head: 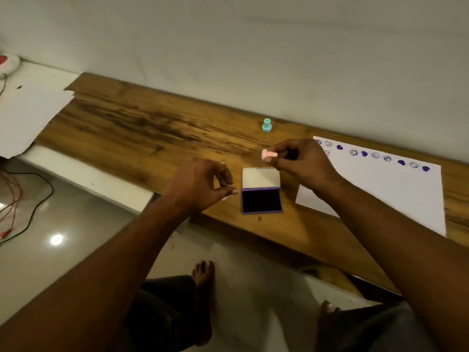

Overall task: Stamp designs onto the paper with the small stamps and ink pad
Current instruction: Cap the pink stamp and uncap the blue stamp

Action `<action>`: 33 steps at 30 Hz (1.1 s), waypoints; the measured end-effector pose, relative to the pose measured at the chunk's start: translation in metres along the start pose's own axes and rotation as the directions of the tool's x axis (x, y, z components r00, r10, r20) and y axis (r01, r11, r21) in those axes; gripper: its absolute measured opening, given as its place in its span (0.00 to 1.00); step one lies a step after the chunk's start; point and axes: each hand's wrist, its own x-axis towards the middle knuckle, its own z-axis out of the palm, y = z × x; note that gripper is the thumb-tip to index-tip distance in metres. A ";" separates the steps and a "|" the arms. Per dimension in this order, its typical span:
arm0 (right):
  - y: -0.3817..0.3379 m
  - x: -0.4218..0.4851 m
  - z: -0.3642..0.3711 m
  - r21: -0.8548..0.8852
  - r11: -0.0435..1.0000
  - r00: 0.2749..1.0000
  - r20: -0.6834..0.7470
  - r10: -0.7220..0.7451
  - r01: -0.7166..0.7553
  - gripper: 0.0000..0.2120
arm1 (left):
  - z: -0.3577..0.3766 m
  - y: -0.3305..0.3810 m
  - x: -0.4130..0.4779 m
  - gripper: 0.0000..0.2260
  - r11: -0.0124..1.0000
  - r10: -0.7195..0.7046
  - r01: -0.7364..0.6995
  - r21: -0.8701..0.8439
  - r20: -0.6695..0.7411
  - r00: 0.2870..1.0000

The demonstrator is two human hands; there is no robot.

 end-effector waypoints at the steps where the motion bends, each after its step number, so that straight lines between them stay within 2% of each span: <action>1: -0.004 -0.001 0.012 -0.056 0.998 0.998 0.050 -0.038 0.041 0.12 | -0.001 -0.013 -0.006 0.11 0.999 -0.037 0.037 -0.001 -0.005 0.999; 5: -0.017 -0.004 0.051 -0.274 0.941 0.964 0.225 -0.139 0.200 0.10 | 0.011 -0.050 -0.017 0.17 0.991 -0.136 0.136 -0.021 0.002 0.991; 8: -0.020 -0.005 0.072 -0.385 0.875 0.931 0.322 -0.171 0.294 0.10 | 0.025 -0.064 -0.022 0.24 0.996 -0.078 0.078 -0.050 0.005 0.997; 11: -0.021 -0.002 0.083 -0.487 0.802 0.915 0.365 -0.173 0.346 0.12 | 0.037 -0.067 -0.025 0.25 0.997 -0.038 0.037 -0.066 -0.019 0.999; 15: -0.024 0.003 0.090 -0.550 0.743 0.906 0.381 -0.184 0.382 0.13 | 0.046 -0.068 -0.023 0.24 0.997 -0.038 0.032 -0.075 -0.077 0.996; 25: -0.030 0.007 0.098 -0.625 0.642 0.889 0.397 -0.230 0.445 0.12 | 0.056 -0.065 -0.023 0.27 0.999 -0.016 0.009 -0.052 -0.147 0.989; 33: -0.032 0.007 0.096 -0.663 0.575 0.873 0.429 -0.232 0.479 0.11 | 0.057 -0.061 -0.021 0.22 0.996 -0.026 0.013 -0.083 -0.155 0.988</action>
